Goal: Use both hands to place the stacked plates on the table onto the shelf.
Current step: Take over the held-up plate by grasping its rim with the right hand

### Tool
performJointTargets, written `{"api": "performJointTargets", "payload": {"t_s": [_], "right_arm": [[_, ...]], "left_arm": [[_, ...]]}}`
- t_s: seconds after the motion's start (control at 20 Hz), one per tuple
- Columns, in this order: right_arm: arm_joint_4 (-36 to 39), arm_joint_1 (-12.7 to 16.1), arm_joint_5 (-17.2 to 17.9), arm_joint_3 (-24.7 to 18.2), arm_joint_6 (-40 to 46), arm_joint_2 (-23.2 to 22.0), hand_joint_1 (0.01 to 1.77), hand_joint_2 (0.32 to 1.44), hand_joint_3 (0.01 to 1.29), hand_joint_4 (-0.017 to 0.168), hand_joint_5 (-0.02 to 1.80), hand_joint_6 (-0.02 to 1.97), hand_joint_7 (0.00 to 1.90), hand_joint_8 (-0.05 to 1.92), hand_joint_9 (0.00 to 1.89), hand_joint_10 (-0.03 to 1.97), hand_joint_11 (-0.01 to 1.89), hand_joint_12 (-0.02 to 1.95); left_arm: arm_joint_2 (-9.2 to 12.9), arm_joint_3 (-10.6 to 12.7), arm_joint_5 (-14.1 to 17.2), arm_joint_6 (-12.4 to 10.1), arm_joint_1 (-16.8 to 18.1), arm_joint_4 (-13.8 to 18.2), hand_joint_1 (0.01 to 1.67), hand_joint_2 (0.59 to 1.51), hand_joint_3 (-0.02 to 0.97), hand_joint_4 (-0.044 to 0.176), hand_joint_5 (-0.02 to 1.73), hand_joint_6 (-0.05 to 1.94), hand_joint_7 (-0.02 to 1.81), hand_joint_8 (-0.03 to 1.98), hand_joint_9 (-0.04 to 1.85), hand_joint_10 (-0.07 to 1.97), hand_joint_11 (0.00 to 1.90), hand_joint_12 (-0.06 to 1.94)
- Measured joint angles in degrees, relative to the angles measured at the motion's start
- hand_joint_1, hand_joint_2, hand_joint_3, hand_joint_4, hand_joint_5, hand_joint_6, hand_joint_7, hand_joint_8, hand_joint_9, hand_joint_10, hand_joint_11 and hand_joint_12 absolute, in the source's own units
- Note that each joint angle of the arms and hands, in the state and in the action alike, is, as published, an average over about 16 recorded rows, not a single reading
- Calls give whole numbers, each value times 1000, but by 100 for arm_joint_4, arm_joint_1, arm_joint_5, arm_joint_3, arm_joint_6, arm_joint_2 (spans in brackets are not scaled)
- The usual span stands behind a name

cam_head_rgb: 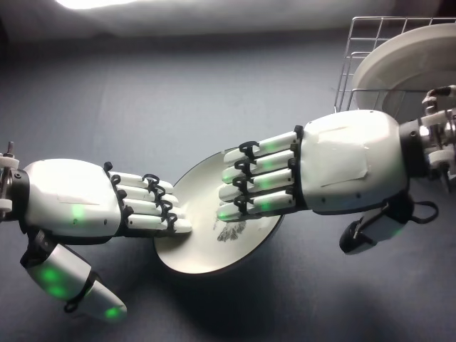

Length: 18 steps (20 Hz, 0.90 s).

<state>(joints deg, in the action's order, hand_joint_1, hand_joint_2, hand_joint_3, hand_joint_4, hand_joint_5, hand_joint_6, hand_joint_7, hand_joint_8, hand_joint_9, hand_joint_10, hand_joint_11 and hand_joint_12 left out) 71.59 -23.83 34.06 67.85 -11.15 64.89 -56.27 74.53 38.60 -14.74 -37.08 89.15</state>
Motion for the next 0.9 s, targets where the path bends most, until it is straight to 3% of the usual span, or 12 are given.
{"api": "performJointTargets", "payload": {"t_s": [0.25,0.9], "right_arm": [[-112,-14,-353,11,5,281,1150,842,15,4,17,12,21,15,13,11,11,1],[-417,35,-1055,181,8,902,1207,902,14,4,18,13,21,15,13,11,11,1]], "left_arm": [[-2,17,7,0,0,31,15,1096,15,-7,18,-36,33,12,13,-8,10,-37],[-15,45,20,-2,0,62,15,1102,15,-8,18,-36,39,12,13,-8,9,-37]]}}
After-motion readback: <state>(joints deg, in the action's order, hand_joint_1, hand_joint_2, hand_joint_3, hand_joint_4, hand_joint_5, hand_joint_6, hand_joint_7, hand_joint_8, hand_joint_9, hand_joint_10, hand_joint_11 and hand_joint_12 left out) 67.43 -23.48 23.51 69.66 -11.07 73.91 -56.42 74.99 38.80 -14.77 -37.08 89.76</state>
